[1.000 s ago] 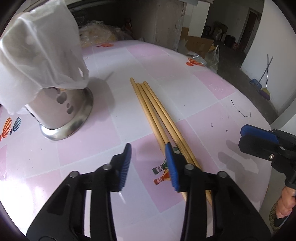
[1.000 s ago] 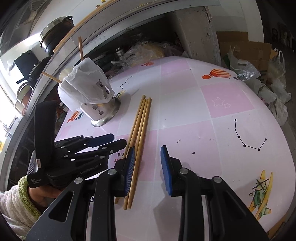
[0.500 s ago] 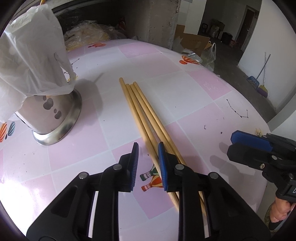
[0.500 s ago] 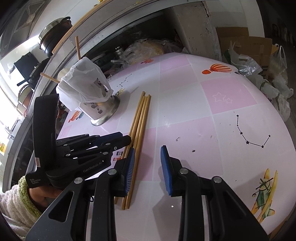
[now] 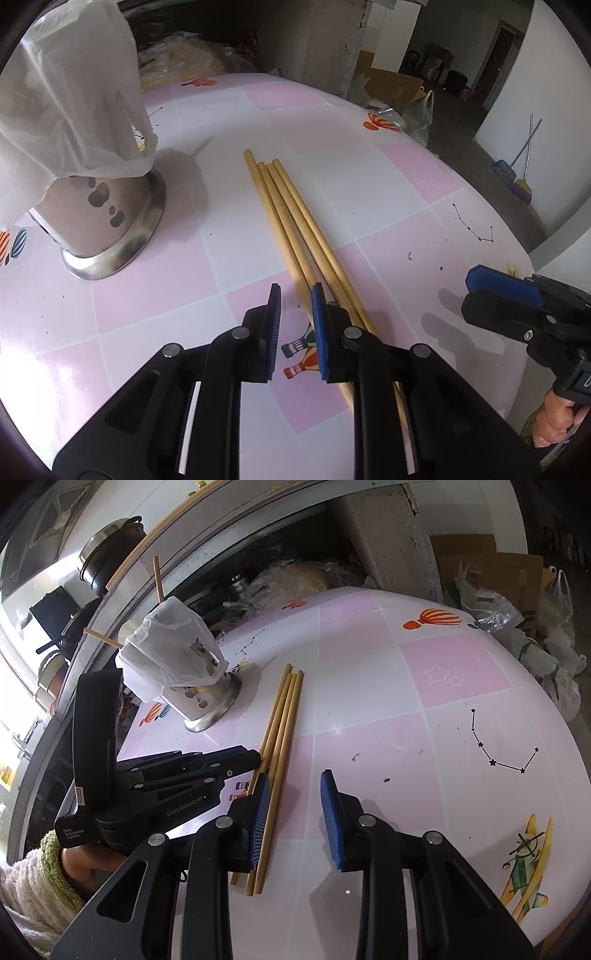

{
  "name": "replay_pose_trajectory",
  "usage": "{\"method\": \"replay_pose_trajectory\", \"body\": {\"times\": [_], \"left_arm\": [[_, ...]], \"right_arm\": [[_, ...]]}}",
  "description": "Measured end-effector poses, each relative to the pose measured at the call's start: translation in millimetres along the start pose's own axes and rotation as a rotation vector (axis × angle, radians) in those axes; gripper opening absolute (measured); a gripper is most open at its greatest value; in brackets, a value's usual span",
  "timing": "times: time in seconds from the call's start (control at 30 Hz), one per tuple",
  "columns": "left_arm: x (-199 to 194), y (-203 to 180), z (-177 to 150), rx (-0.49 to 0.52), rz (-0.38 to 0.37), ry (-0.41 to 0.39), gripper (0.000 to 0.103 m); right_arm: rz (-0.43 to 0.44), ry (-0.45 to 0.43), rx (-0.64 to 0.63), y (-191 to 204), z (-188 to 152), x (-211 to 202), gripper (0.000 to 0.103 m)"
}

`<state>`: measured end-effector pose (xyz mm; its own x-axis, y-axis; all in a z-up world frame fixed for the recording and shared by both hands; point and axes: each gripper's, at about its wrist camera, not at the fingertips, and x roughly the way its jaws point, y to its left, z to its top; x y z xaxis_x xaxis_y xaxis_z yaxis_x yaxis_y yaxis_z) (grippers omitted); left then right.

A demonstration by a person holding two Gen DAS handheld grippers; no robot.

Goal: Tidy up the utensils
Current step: 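Open the right tool and move both tools back to the chopstick row, then close the left tool on a single chopstick and lift it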

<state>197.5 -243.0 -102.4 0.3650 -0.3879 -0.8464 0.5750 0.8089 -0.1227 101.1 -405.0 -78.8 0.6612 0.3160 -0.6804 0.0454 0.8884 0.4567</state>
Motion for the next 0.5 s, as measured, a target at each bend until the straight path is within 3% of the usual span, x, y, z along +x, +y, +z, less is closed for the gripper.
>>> {"method": "replay_pose_trajectory", "body": {"times": [0.23, 0.3, 0.5], "left_arm": [[5, -5, 3, 0.041, 0.065, 0.011, 0.015], [4, -2, 2, 0.036, 0.082, 0.016, 0.009], [-10, 13, -14, 0.002, 0.114, 0.041, 0.005]], "right_arm": [[-0.003, -0.001, 0.002, 0, 0, -2, 0.029], [-0.005, -0.001, 0.002, 0, 0, -2, 0.029], [-0.006, -0.002, -0.002, 2, 0, -4, 0.029]]}}
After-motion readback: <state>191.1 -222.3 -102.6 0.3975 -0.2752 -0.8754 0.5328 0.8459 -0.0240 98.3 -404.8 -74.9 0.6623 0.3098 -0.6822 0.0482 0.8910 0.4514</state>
